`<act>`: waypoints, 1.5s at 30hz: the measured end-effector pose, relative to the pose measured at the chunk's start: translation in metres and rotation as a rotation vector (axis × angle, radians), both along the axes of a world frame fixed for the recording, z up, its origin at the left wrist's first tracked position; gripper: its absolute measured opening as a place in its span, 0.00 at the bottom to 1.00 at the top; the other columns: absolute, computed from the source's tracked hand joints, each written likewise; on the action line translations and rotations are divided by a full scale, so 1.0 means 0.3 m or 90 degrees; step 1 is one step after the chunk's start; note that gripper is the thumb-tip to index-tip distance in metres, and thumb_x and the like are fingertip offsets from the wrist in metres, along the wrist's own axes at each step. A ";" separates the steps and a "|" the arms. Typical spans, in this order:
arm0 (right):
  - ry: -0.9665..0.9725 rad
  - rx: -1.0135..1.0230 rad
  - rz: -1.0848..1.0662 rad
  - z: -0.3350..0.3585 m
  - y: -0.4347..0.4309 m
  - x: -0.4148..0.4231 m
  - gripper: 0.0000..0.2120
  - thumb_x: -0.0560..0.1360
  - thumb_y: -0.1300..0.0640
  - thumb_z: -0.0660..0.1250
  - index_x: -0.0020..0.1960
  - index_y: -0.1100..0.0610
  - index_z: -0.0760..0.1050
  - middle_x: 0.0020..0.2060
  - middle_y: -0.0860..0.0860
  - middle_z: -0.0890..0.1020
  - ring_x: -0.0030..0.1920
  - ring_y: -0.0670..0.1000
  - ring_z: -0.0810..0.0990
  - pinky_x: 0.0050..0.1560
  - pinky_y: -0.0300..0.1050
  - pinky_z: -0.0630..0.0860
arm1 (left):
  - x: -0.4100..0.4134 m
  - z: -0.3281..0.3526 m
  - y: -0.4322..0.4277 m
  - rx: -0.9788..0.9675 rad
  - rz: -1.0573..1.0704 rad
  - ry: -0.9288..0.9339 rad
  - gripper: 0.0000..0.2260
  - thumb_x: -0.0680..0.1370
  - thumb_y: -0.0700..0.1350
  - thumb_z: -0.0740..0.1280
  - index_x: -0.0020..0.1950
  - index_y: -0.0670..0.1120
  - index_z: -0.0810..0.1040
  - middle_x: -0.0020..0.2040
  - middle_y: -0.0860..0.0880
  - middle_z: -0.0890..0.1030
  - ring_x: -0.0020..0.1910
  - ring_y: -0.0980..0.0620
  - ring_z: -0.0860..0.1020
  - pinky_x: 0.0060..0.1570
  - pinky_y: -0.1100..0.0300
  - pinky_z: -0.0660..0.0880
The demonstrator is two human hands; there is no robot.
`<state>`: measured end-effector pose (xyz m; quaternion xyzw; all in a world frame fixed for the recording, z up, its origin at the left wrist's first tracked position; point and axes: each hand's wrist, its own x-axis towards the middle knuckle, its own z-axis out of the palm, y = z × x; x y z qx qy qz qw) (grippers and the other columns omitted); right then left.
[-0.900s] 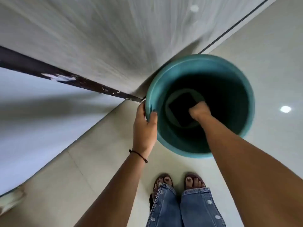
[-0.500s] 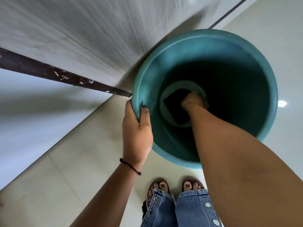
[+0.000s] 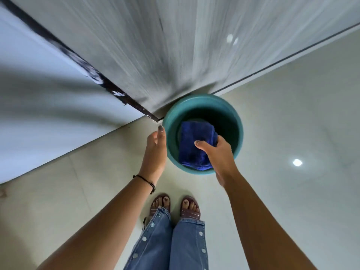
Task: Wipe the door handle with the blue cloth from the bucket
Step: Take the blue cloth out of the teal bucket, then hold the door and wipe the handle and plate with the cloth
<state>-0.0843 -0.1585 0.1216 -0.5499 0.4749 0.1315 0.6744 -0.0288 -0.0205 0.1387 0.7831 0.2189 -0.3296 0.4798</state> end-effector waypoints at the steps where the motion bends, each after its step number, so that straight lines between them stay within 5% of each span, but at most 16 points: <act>1: -0.015 0.030 -0.006 0.107 0.008 -0.028 0.20 0.68 0.60 0.74 0.58 0.58 0.75 0.50 0.55 0.84 0.47 0.55 0.83 0.48 0.49 0.81 | -0.030 0.109 0.001 -0.086 0.017 0.045 0.18 0.82 0.57 0.50 0.55 0.49 0.75 0.56 0.42 0.76 0.46 0.56 0.76 0.48 0.68 0.71; 6: -0.101 0.134 0.037 0.643 0.086 -0.164 0.20 0.73 0.56 0.71 0.63 0.56 0.73 0.57 0.54 0.83 0.58 0.56 0.82 0.59 0.56 0.78 | -0.165 0.615 0.117 -0.374 0.095 0.201 0.17 0.80 0.52 0.59 0.63 0.45 0.78 0.57 0.44 0.83 0.53 0.47 0.82 0.53 0.51 0.79; 12: -0.128 0.127 0.154 1.162 0.281 -0.281 0.15 0.79 0.54 0.63 0.64 0.56 0.72 0.58 0.54 0.82 0.59 0.54 0.81 0.61 0.52 0.77 | -0.322 1.111 0.356 -0.341 0.176 0.065 0.07 0.77 0.39 0.65 0.54 0.42 0.78 0.49 0.43 0.83 0.46 0.47 0.80 0.43 0.57 0.81; 17: -0.181 0.018 0.311 1.430 0.540 -0.382 0.20 0.78 0.59 0.64 0.68 0.56 0.65 0.57 0.57 0.79 0.51 0.50 0.80 0.52 0.45 0.77 | -0.457 1.419 0.669 -0.359 0.263 -0.075 0.05 0.78 0.37 0.64 0.48 0.46 0.76 0.50 0.46 0.81 0.48 0.48 0.80 0.38 0.58 0.81; 22: -0.332 -0.102 0.502 1.596 0.935 -0.490 0.26 0.76 0.57 0.67 0.71 0.46 0.62 0.66 0.43 0.70 0.68 0.44 0.69 0.61 0.38 0.71 | -0.624 1.610 1.116 -0.369 0.349 -0.227 0.11 0.77 0.36 0.62 0.38 0.49 0.70 0.41 0.53 0.82 0.42 0.54 0.80 0.35 0.58 0.78; 30: -0.626 -0.230 0.782 1.786 1.669 -0.638 0.39 0.74 0.61 0.68 0.77 0.44 0.51 0.78 0.48 0.48 0.78 0.47 0.49 0.76 0.51 0.59 | -0.881 1.840 1.658 -0.258 0.413 -0.317 0.03 0.77 0.38 0.64 0.49 0.45 0.73 0.45 0.44 0.82 0.46 0.46 0.81 0.36 0.55 0.78; 36: -0.681 -0.152 0.675 1.867 2.044 -0.641 0.36 0.73 0.62 0.69 0.74 0.43 0.57 0.74 0.44 0.64 0.73 0.47 0.65 0.70 0.54 0.69 | -0.923 1.951 1.996 -0.230 0.394 -0.378 0.05 0.78 0.42 0.65 0.45 0.50 0.80 0.46 0.42 0.84 0.48 0.44 0.81 0.50 0.48 0.77; 39: -0.653 -0.060 0.590 1.870 2.131 -0.591 0.32 0.73 0.64 0.68 0.72 0.47 0.63 0.67 0.44 0.73 0.65 0.47 0.74 0.62 0.54 0.77 | -0.886 1.958 2.089 -0.227 0.340 -0.361 0.07 0.78 0.45 0.65 0.53 0.51 0.81 0.51 0.45 0.85 0.53 0.45 0.82 0.58 0.47 0.77; 42: -0.601 -0.020 0.554 1.859 2.212 -0.478 0.29 0.72 0.64 0.71 0.68 0.47 0.68 0.57 0.48 0.82 0.57 0.50 0.81 0.58 0.52 0.80 | -0.804 1.975 2.212 -0.197 0.256 -0.357 0.14 0.79 0.48 0.63 0.62 0.49 0.79 0.55 0.47 0.84 0.55 0.49 0.82 0.58 0.52 0.78; 45: -0.533 0.078 0.534 1.853 2.280 -0.360 0.27 0.73 0.63 0.71 0.68 0.48 0.69 0.51 0.48 0.86 0.53 0.52 0.84 0.55 0.49 0.81 | -0.709 1.997 2.325 -0.139 0.200 -0.387 0.13 0.80 0.49 0.61 0.60 0.50 0.81 0.53 0.51 0.85 0.56 0.53 0.81 0.57 0.61 0.78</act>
